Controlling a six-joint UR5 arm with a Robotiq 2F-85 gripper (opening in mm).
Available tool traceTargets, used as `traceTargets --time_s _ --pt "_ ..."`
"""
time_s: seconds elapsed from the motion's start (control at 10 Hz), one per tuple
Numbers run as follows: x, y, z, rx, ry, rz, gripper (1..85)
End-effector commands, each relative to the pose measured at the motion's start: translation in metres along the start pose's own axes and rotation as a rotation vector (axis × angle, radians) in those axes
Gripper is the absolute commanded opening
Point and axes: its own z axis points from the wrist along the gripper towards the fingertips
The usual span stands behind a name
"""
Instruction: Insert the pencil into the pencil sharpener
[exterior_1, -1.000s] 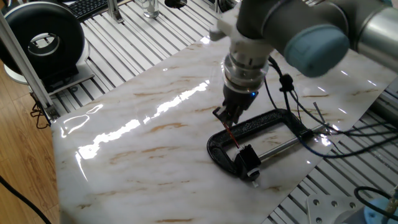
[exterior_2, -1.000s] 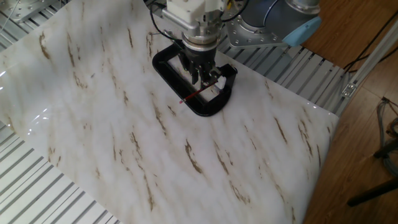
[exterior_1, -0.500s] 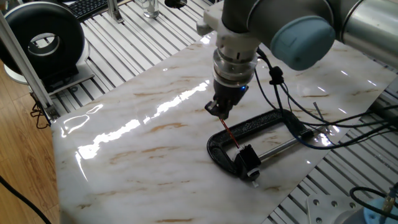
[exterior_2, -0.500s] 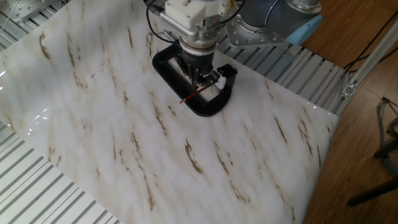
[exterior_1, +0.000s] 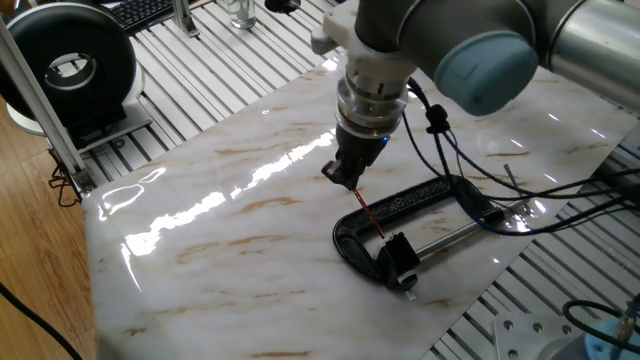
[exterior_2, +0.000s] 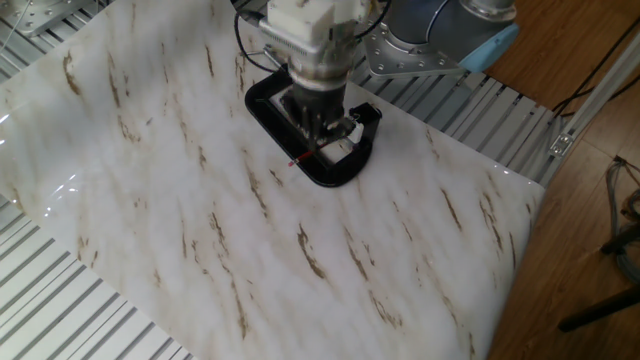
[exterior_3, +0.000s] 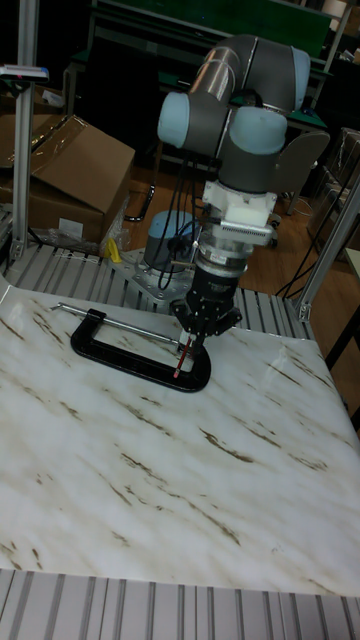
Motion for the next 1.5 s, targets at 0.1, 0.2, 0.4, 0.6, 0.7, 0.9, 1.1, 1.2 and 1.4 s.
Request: traceTargets --time_s 0.1,0.2,0.4,0.6,0.7,0.9,1.1,1.2,1.4 --pt "0.046 -0.007 -0.058 -0.003 0.031 -0.046 1.0" --pt "0.043 -0.019 -0.051 0.025 0.024 -0.079 1.0" --pt "0.027 0.001 -0.035 -0.007 0.048 0.005 1.0" --pt "0.018 -0.004 -0.035 0.01 0.012 0.025 1.0" --pt "0.018 -0.004 -0.035 0.01 0.012 0.048 1.0" --pt "0.021 0.002 -0.035 -0.01 0.024 0.108 1.0" --pt "0.005 -0.003 -0.035 0.004 -0.039 0.137 1.0" --pt "0.001 -0.004 -0.035 0.006 -0.054 0.141 1.0" --pt "-0.018 -0.012 -0.036 0.003 -0.077 0.095 1.0"
